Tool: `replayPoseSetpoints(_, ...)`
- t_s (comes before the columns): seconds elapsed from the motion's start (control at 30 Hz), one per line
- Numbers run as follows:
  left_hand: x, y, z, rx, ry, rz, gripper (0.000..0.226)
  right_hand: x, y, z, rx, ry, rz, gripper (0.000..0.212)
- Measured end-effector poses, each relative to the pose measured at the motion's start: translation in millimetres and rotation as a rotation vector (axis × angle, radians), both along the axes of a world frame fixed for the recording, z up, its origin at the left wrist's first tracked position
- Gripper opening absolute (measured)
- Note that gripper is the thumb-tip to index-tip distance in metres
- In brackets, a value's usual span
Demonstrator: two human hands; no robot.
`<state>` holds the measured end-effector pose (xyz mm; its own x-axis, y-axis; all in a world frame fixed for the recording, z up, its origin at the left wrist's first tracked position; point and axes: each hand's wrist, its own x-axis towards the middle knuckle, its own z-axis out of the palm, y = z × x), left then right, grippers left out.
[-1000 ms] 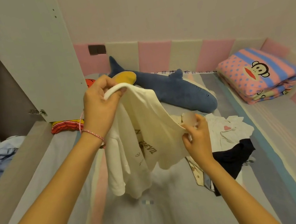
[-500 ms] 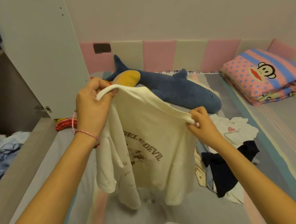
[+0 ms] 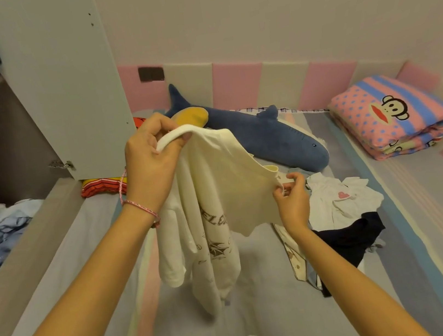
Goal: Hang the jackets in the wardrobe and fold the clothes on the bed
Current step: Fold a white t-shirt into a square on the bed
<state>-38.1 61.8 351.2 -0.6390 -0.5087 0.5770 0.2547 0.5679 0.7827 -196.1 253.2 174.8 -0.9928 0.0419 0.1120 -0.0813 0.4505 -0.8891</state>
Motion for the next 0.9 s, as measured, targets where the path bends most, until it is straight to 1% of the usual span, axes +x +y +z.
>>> replayPoseSetpoints(0.07, 0.2, 2.9, -1.0, -0.001, 0.003, -0.017, 0.016, 3.5, -8.7, -5.7, 0.017, -0.021, -0.016, 0.021)
replayPoseSetpoints(0.13, 0.6, 4.4, -1.9, -0.004, -0.002, -0.03, 0.017, 5.5, -16.3, -12.5, -0.019, -0.063, -0.038, 0.016)
replayPoseSetpoints(0.27, 0.9, -7.5, -6.2, -0.014, -0.043, 0.017, 0.014, 9.2, -18.6, -9.0, -0.15, -0.113, 0.005, 0.026)
replayPoseSetpoints(0.33, 0.7, -19.1, -13.5, 0.007, -0.071, 0.076, 0.01, 6.2, -8.5, -7.3, -0.172, -0.099, 0.054, 0.03)
replayPoseSetpoints(0.37, -0.2, -24.3, -18.3, 0.016, -0.089, 0.105, 0.012, 2.6, -1.8, -8.4, -0.152, -0.097, 0.07, 0.032)
replayPoseSetpoints(0.4, -0.7, -29.4, -24.6, 0.019, -0.116, 0.132, 0.016, -0.7, 5.7, -10.2, -0.111, -0.111, 0.074, 0.034)
replayPoseSetpoints(0.43, -2.0, -34.3, -31.1, 0.02, -0.147, 0.152, 0.017, -4.0, 14.0, -12.8, -0.027, -0.112, 0.074, 0.04)
replayPoseSetpoints(0.47, -3.3, -38.4, -37.5, 0.024, -0.178, 0.171, 0.016, -6.7, 23.8, -13.9, 0.08, -0.093, 0.106, 0.045)
replayPoseSetpoints(0.5, -3.9, -42.0, -43.8, 0.031, -0.204, 0.195, 0.014, -8.7, 33.7, -15.2, 0.229, -0.046, 0.196, 0.047)
replayPoseSetpoints(0.57, -4.1, -51.5, -52.1, 0.039, -0.251, 0.237, 0.013, -11.2, 47.4, -17.6, 0.556, 0.071, 0.407, 0.037)
replayPoseSetpoints(0.6, -4.8, -55.0, -55.2, 0.044, -0.277, 0.25, 0.013, -13.6, 52.1, -15.2, 0.664, 0.082, 0.468, 0.027)
replayPoseSetpoints(0.63, -4.8, -58.2, -57.5, 0.043, -0.303, 0.262, 0.013, -12.6, 55.0, -6.6, 0.682, 0.055, 0.475, 0.019)
replayPoseSetpoints(0.67, -4.9, -61.9, -59.2, 0.042, -0.318, 0.275, 0.013, -13.4, 54.5, 0.8, 0.62, 0.004, 0.425, 0.02)
replayPoseSetpoints(0.7, -5.1, -65.8, -59.6, 0.043, -0.314, 0.295, 0.013, -13.5, 52.4, 11.1, 0.464, -0.045, 0.343, 0.023)
replayPoseSetpoints(0.73, -4.0, -69.9, -59.3, 0.047, -0.288, 0.321, 0.014, -15.6, 49.6, 21.9, 0.292, -0.01, 0.241, 0.023)
replayPoseSetpoints(0.77, -4.1, -73.0, -56.5, 0.045, -0.243, 0.343, 0.015, -17.9, 46.7, 34.8, 0.189, 0.103, 0.159, 0.02)
replayPoseSetpoints(0.83, -1.5, -76.6, -51.4, 0.028, -0.146, 0.37, 0.017, -21.2, 39.9, 59.9, 0.155, 0.316, 0.064, 0.013)
replayPoseSetpoints(0.87, -1.6, -78.8, -51.6, 0.023, -0.123, 0.361, 0.018, -22.7, 36.9, 69.4, 0.16, 0.36, 0.046, 0.013)
replayPoseSetpoints(0.9, -2.1, -80.0, -54.7, 0.024, -0.135, 0.333, 0.019, -24.4, 34.9, 72.8, 0.193, 0.366, 0.042, 0.018)
